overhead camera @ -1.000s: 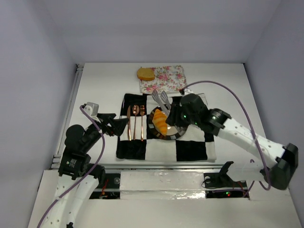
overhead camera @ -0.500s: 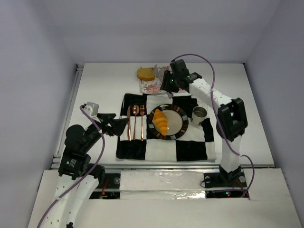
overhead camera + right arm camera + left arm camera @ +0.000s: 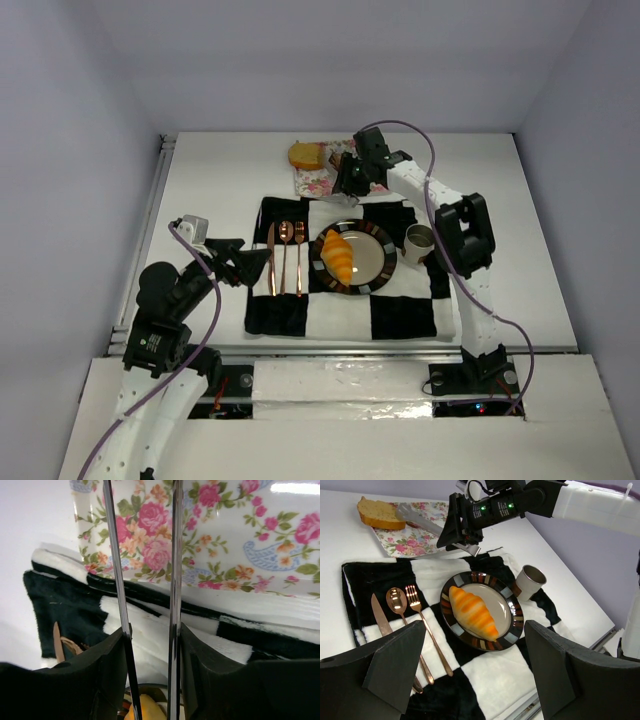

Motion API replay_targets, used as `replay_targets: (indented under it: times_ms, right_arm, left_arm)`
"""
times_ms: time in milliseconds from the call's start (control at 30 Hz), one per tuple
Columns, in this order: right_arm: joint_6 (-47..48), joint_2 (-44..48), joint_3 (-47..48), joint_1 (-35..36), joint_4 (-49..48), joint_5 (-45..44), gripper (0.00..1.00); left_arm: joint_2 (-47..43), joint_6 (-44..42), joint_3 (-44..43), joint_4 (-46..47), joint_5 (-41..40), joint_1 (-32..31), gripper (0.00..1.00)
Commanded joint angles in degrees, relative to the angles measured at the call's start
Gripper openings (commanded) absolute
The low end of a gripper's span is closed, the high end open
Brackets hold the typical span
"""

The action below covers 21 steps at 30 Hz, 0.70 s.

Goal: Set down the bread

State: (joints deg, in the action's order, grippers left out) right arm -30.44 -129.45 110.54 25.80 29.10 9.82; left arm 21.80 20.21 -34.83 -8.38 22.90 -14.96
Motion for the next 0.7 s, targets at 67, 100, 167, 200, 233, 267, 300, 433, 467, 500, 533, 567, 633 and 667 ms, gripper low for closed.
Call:
replay_targets:
  times_ms: [67, 100, 167, 200, 233, 267, 300, 433, 467, 500, 533, 567, 633, 667]
  right_arm:
    - [-0.85, 0.86, -1.20, -0.05, -5.19, 4.85, 0.42]
    - [-1.11, 0.95, -1.64, -0.05, -5.72, 5.72, 0.42]
    - [-1.38, 1.39, -2.61, -0.05, -7.04, 6.61, 0.36]
    - [-1.55, 1.48, -2.79, -0.05, -7.22, 6.96, 0.35]
    - [-1.64, 1.57, -2.79, -0.05, -7.30, 7.05, 0.31]
    - [-1.64, 1.74, -2.96, -0.05, -7.39, 6.88, 0.27]
    - [-1.73, 2.26, -3.31, -0.05, -7.39, 6.70, 0.24]
    - [-1.73, 7.08, -6.82, -0.05, -8.88, 5.03, 0.18]
    - [-1.56, 8.58, -7.79, -0.05, -9.06, 4.68, 0.16]
    - [-1.21, 10.16, -8.75, -0.05, -9.24, 4.33, 0.15]
    - [-1.03, 13.75, -11.11, -0.05, -9.76, 3.89, 0.14]
    - [-0.94, 15.70, -12.62, -0.05, -10.03, 3.80, 0.14]
    - [-0.50, 19.83, -15.95, -0.05, -10.82, 3.88, 0.14]
    - [-0.50, 24.29, -20.58, -0.05, -11.34, 4.23, 0.14]
  left_arm:
    - [0.52, 0.01, 0.38, 3.11, 0.75, -0.24, 0.78]
    - [0.52, -0.08, 0.38, 3.11, 0.66, -0.24, 0.78]
    - [0.43, 0.01, 0.29, 3.11, 0.48, -0.24, 0.78]
    - [0.43, 0.01, 0.38, 3.11, 0.57, -0.24, 0.78]
    - [0.43, 0.01, 0.29, 3.02, 0.48, -0.24, 0.78]
    - [0.43, 0.01, 0.38, 3.02, 0.48, -0.24, 0.78]
    - [0.43, 0.01, 0.38, 3.02, 0.31, -0.24, 0.78]
    - [0.00, 0.01, 0.38, 2.93, 0.05, -0.24, 0.78]
    - [-0.01, 0.01, 0.29, 2.93, 0.04, -0.24, 0.78]
    - [-0.01, 0.01, 0.38, 2.93, 0.13, -0.24, 0.78]
    - [-0.01, 0.01, 0.29, 2.93, 0.13, -0.24, 0.78]
    - [-0.09, 0.01, 0.29, 2.93, 0.13, -0.24, 0.78]
    - [-0.09, 0.01, 0.38, 2.93, 0.13, -0.24, 0.78]
    - [-0.09, 0.01, 0.38, 2.85, 0.13, -0.24, 0.78]
